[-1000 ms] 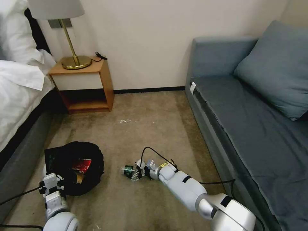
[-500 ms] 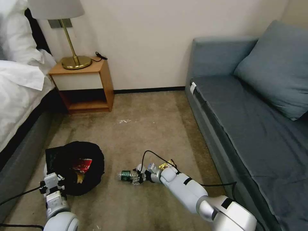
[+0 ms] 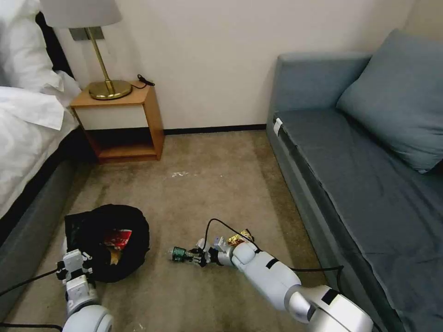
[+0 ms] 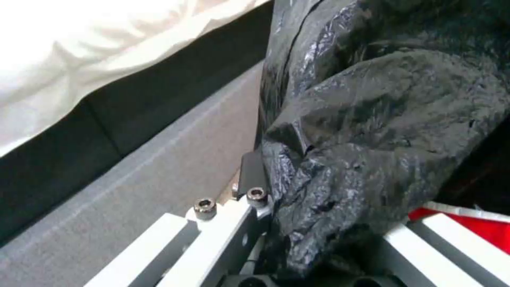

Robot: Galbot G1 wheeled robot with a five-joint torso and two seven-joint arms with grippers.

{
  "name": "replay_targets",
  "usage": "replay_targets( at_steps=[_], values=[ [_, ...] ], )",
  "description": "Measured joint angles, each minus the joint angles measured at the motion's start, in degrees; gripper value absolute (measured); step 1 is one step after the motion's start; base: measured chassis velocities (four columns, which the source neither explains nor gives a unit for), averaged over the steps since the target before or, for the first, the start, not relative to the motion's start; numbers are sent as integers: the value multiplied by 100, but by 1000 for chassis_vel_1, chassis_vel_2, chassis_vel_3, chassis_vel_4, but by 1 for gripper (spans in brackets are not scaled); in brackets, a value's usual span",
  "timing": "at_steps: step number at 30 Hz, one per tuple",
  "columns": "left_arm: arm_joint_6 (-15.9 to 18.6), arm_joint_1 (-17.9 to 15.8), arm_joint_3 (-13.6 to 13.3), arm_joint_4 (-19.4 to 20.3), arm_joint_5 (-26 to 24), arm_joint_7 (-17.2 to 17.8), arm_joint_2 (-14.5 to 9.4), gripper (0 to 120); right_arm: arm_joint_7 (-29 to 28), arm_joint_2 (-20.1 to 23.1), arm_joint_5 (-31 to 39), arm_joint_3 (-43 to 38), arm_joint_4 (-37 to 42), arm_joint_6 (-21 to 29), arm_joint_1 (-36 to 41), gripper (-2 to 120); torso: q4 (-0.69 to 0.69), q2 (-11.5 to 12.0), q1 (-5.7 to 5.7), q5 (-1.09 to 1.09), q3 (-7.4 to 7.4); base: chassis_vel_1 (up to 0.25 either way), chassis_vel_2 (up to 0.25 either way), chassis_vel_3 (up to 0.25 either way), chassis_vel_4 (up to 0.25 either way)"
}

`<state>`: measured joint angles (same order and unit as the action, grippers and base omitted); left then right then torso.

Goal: Pick up the trash bin, then pick up the garbage on the floor and place it into the trash bin.

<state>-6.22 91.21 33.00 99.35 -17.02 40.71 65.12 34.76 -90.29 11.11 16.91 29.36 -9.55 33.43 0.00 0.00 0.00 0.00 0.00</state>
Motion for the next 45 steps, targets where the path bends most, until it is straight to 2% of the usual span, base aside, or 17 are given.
replay_targets(
  at_steps=[2, 6, 7, 10, 14, 18, 24, 32, 39, 45],
  values=[
    [-1, 16, 3, 42, -1, 0, -6, 3, -39, 39, 124, -75, 101, -7, -6, 19, 1, 0, 0, 0, 0, 0, 0, 0, 0],
    [57, 23, -25, 241, -21, 0, -4, 3, -196, 147, 1043, -128, 767, 26, -93, 19, 1, 0, 0, 0, 0, 0, 0, 0, 0],
    [57, 23, -25, 241, -21, 0, -4, 3, -196, 147, 1043, -128, 767, 26, -93, 19, 1, 0, 0, 0, 0, 0, 0, 0, 0],
    [213, 9, -94, 500, -145, -2, 5, 3, -126, 109, 1726, -180, 1147, 29, -168, 19, 1, 0, 0, 0, 0, 0, 0, 0, 0],
    [325, -6, -134, 667, -253, -5, 6, 3, -85, 65, 2208, -172, 1452, -40, -184, 19, 1, 0, 0, 0, 0, 0, 0, 0, 0],
    [469, -44, -176, 854, -405, -3, 13, 3, -112, 79, 2814, 67, 2082, -116, -77, 19, 1, 0, 0, 0, 0, 0, 0, 0, 0],
    [519, -94, -214, 921, -463, -10, 72, 3, -349, 125, 3282, 557, 2958, -188, 148, 19, 0, 0, 0, 0, 0, 0, 0, 0, 0],
    [507, -55, -214, 989, -525, -9, 98, 3, -385, 138, 3334, 969, 3426, -184, 399, 19, 0, 0, 0, 0, 0, 0, 0, 0, 0],
    [377, 101, -193, 1166, -578, -33, 101, 3, -376, 55, 2810, 978, 2797, -341, 433, 19, 1, 0, 0, 0, 0, 0, 0, 0, 0],
    [309, 187, -203, 1220, -579, -92, 118, 3, -1212, 40, 2123, 960, 2481, -564, 414, 19, 0, 0, 0, 0, 0, 0, 0, 0, 0]
  ],
)
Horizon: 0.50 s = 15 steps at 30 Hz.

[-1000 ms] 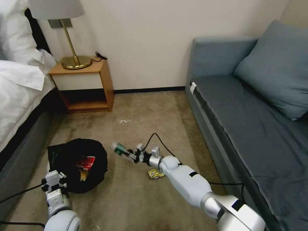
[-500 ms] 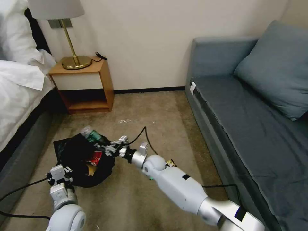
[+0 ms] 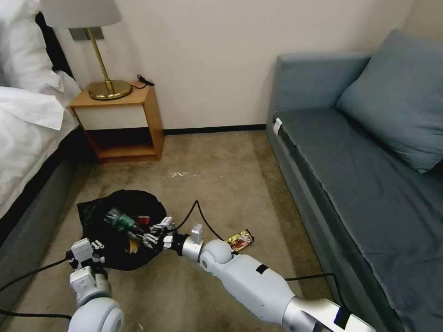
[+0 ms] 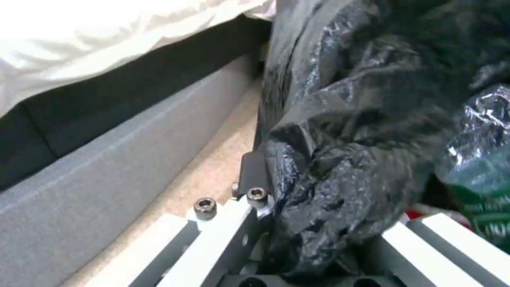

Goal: Pick up the trash bin, then pick up the garbage on the floor and place it into the trash bin.

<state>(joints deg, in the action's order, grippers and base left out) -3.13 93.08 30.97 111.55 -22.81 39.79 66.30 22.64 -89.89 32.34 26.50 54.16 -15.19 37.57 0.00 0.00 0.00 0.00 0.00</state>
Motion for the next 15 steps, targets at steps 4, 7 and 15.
replay_targets(
  at_steps=[4, 7, 15],
  values=[
    [0, -14, -18, 0, 10, -9, 16, 3, -282, 93, -215, 40, 41, -103, 16, 31, 0, 0, 0, 0, 0, 0, 0, 0, 0],
    [-2, -39, -16, -8, 32, -6, 21, 3, -299, 193, -236, 54, 127, -164, 29, 41, 0, 0, 0, 0, 0, 0, 0, 0, 0],
    [-34, -93, -4, -156, 59, 15, 28, 3, -36, 421, -262, -15, 393, -354, 101, 70, 0, 0, 0, 0, 0, 0, 0, 0, 0]
  ],
)
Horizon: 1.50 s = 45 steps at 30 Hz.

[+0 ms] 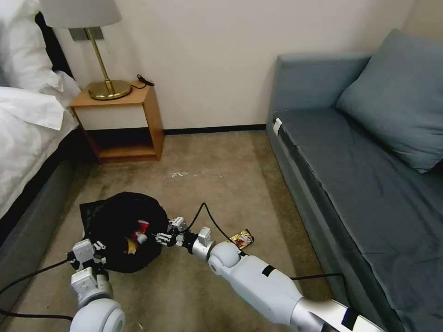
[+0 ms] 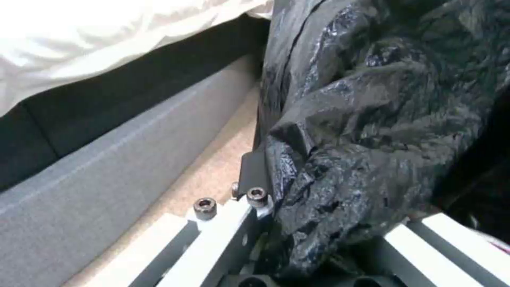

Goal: Pick up the trash bin, then pick up the garbage on the floor and place it into the trash bin.

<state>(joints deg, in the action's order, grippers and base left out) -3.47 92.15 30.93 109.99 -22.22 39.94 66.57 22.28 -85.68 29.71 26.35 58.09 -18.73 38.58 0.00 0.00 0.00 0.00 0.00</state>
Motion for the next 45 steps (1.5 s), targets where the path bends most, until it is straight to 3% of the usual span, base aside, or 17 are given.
replay_targets(
  at_steps=[3, 9, 20, 33, 45],
  values=[
    [-50, -45, 51, -114, 17, 18, -14, 3, 122, 224, -49, -210, 273, -54, 70, 85, -1, 0, 0, 1, 0, 0, 0, 0, 0],
    [-129, -104, 109, -293, 94, 28, -42, 3, 524, 643, -100, -588, 496, 204, 165, 99, 0, 0, 0, 1, 0, 0, 0, 0, 0],
    [-146, -79, 126, -357, 190, 42, -36, 3, 1054, 1174, -942, -1576, -129, 1280, 318, 100, 1, 0, 0, 1, 0, 0, 0, 0, 0],
    [-78, 80, 113, -231, 376, 44, 80, 3, 1633, 1044, -2367, -2580, -1639, 1349, 190, 100, 0, 0, 0, 1, 0, 0, 0, 0, 0],
    [-112, 118, 107, -274, 408, 44, 100, 3, 1591, 811, -2551, -2923, -2383, 1255, -46, 100, -1, 0, 0, 0, 0, 0, 0, 0, 0]
  ],
)
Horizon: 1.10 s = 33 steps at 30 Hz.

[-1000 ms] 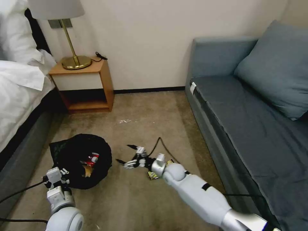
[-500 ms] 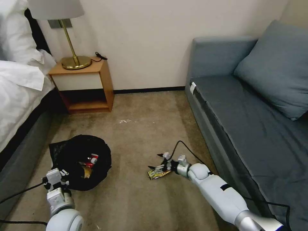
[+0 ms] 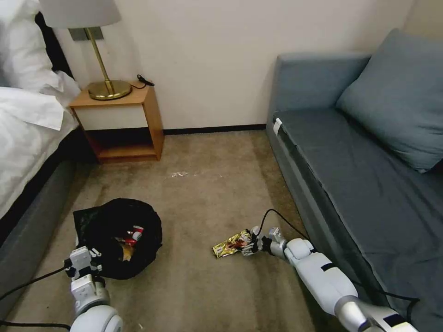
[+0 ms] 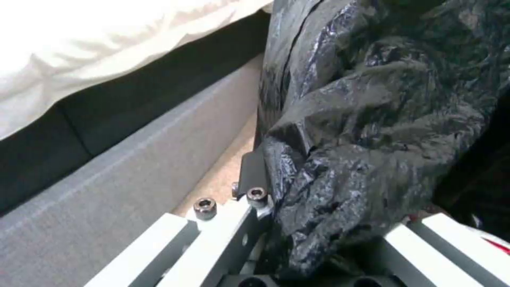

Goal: Pick up the trash bin, then pick up the garbage on the floor and place it into the trash bin.

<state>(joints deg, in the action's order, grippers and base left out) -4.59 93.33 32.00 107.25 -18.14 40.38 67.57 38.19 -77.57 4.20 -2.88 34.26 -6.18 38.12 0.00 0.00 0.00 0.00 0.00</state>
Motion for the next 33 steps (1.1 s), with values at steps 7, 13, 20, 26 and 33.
replay_targets(
  at_steps=[7, 13, 20, 26, 33],
  values=[
    [-50, 8, 22, -28, -32, 0, -52, 3, 187, -83, -219, -126, -165, 16, 32, 90, 0, 0, 0, 1, 0, 0, 0, 0, 0],
    [-101, 34, 30, -56, -41, 0, -64, 3, 226, -93, -280, -160, -162, 34, 52, 73, 0, 0, 0, 0, 0, 0, 0, 0, 0],
    [-153, 55, 31, -92, -43, -2, -65, 3, 258, -106, -420, -251, -163, 6, 96, 45, 0, 0, 0, 0, 0, 0, 0, 0, 0],
    [-153, 70, 29, -78, -39, -3, -65, 3, 258, -77, -414, -268, -123, -16, 129, 25, 0, 0, 0, 0, 0, 0, 0, 0, 0],
    [-153, 78, 23, -44, -22, -5, -59, 3, 266, -5, -355, -250, -21, -64, 169, 1, 0, 0, 0, 0, 0, 0, 0, 0, 0]
  ],
)
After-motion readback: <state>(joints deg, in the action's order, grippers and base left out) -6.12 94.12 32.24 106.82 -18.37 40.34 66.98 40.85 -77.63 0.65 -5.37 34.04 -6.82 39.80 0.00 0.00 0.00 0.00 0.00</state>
